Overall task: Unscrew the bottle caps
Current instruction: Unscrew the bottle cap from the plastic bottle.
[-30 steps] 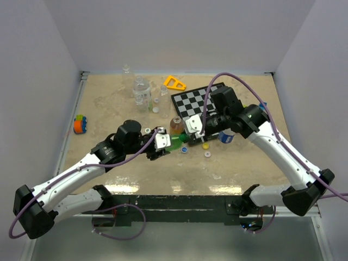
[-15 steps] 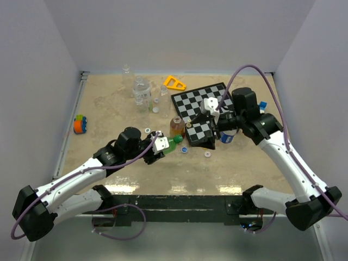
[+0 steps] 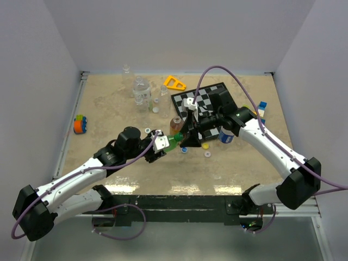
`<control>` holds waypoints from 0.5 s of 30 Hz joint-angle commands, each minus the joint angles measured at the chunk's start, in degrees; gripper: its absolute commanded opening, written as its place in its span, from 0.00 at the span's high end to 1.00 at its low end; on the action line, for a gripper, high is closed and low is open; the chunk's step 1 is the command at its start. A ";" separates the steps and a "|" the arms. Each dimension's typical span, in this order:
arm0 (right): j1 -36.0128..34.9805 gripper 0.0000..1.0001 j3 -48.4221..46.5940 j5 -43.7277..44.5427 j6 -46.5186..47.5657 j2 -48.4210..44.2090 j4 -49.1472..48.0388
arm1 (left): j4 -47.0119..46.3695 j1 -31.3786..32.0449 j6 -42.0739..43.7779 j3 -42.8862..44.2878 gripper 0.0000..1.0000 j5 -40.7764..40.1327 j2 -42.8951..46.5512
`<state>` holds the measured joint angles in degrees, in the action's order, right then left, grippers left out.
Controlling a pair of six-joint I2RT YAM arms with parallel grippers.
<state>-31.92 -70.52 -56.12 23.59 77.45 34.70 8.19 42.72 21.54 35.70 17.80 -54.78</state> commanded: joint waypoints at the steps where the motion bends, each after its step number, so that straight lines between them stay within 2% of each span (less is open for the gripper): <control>1: -0.68 0.33 -4.10 0.31 0.05 0.95 -0.51 | -3.09 -0.01 -1.32 -0.19 1.00 1.62 -0.76; 3: -0.77 0.34 -4.45 0.13 0.22 1.04 -0.33 | -3.09 -0.09 -1.24 -0.20 1.00 1.45 -0.76; 5: -0.86 0.41 -4.80 -0.04 0.22 1.12 -0.42 | -3.00 -0.09 -1.24 -0.11 1.00 1.53 -0.85; 7: -0.77 0.56 -4.89 -0.04 0.31 1.21 -0.42 | -3.00 0.00 -1.24 -0.11 1.00 1.53 -0.85; 9: -0.95 0.66 -4.98 0.31 0.57 1.39 -0.16 | -3.00 -0.01 -1.24 -0.02 1.00 1.45 -0.76; 13: -1.30 0.71 -4.98 1.18 1.45 1.39 0.54 | -2.74 -0.09 -1.33 -0.02 1.00 1.18 -0.50; 15: -1.30 0.68 -5.06 1.62 1.72 1.48 0.90 | -2.74 -0.09 -1.33 -0.11 1.00 1.01 -0.15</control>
<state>-32.67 -73.06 -54.68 24.32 79.13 35.11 7.77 42.81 21.41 35.70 18.46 -55.61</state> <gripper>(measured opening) 0.365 0.578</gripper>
